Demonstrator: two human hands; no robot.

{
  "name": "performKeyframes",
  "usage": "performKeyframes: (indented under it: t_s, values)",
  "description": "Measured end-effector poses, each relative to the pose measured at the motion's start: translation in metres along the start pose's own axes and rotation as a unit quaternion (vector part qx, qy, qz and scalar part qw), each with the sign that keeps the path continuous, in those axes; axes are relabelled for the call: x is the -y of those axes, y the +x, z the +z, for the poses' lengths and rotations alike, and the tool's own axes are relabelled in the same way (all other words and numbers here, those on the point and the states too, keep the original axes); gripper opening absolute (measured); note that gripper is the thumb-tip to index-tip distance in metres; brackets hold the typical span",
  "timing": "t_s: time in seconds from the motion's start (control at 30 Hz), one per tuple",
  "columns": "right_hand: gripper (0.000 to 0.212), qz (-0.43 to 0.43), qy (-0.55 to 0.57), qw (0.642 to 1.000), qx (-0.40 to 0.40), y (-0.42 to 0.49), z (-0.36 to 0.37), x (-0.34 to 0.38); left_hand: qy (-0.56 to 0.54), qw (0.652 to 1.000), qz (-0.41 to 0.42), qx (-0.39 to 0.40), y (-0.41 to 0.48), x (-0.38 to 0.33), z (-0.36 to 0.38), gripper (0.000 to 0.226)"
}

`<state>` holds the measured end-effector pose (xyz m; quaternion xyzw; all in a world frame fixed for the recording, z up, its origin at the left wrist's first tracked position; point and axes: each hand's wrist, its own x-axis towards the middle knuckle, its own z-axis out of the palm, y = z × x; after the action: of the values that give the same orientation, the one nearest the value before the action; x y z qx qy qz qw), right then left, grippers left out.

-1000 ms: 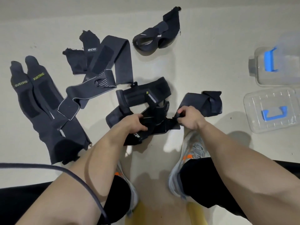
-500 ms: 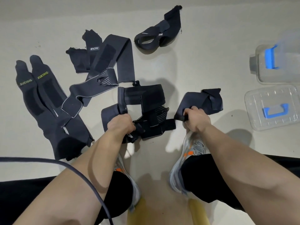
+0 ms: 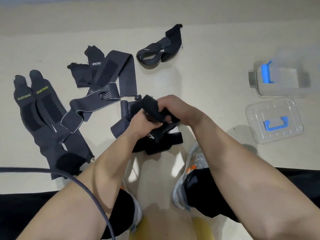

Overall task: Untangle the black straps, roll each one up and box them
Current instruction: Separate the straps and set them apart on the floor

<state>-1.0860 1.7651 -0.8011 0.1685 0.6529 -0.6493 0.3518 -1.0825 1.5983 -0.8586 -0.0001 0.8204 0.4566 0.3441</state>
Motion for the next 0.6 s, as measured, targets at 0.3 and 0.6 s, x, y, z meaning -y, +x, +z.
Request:
performKeyframes:
  t_s: [0.3, 0.6]
  values:
    - [0.034, -0.076, 0.244, 0.961, -0.103, -0.004, -0.058, 0.02, -0.165, 0.972, -0.032, 0.163, -0.013, -0.025, -0.027, 0.021]
    - [0.028, -0.067, 0.499, 0.858, -0.105, -0.011, -0.058, 0.045, -0.046, 0.975, -0.054, 0.212, -0.021, -0.02, -0.011, 0.024]
